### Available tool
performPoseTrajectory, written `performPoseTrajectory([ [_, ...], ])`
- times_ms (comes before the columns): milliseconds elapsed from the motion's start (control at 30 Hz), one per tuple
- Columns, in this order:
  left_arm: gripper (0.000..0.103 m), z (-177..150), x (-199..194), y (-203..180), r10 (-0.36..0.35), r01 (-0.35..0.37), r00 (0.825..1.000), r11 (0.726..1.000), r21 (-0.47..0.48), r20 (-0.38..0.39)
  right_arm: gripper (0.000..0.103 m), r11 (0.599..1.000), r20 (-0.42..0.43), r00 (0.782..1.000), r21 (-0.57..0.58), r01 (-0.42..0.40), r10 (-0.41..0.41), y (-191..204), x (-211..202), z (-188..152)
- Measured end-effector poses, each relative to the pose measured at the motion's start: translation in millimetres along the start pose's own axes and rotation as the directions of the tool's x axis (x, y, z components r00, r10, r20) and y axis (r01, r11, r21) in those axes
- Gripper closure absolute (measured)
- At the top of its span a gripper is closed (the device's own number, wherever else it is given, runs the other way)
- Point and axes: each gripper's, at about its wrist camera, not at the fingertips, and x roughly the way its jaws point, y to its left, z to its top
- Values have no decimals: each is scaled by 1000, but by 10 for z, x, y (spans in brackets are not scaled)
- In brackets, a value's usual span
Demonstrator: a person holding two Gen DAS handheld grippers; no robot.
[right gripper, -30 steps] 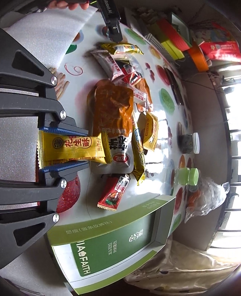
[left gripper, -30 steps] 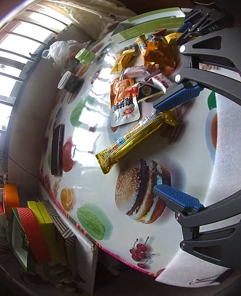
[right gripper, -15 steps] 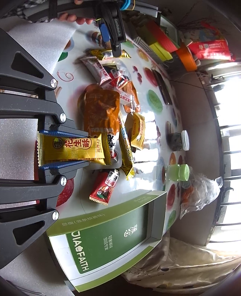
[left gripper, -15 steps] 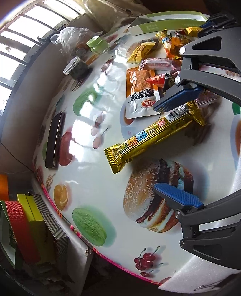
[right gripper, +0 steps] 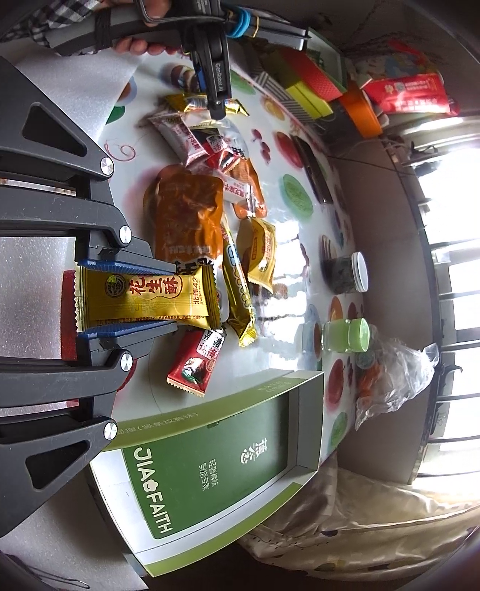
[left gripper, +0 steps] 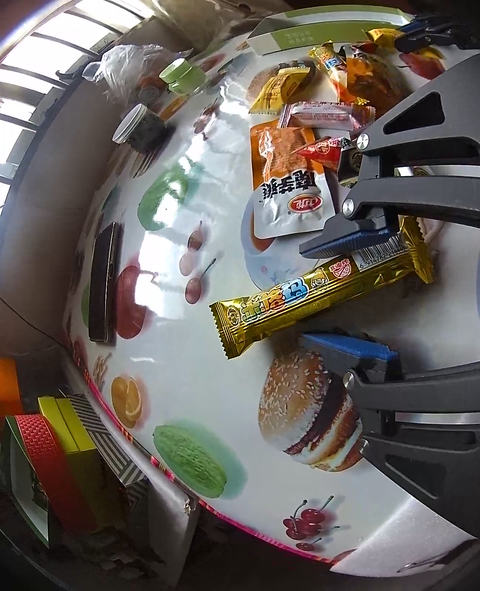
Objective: Organize snacks
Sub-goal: 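Carry the yellow packet with the right gripper while the left carries the gold bar over the green box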
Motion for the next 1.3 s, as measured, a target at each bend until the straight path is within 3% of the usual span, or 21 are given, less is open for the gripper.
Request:
performPoseTrajectory([
  [167,79,7,2,-22,-3,3,1000,1000,0,7,81,1000,3,1000,8,1,-1,-40,-17,29],
  [700,79,-22,-266,-144,-56,53,997,997,53,44,81,999,33,999,32,4,-5,-124,-127,131],
  [1300,79,29,-786,-821,-205,183,974,962,202,92,81,996,93,994,71,45,-51,-414,-405,334],
])
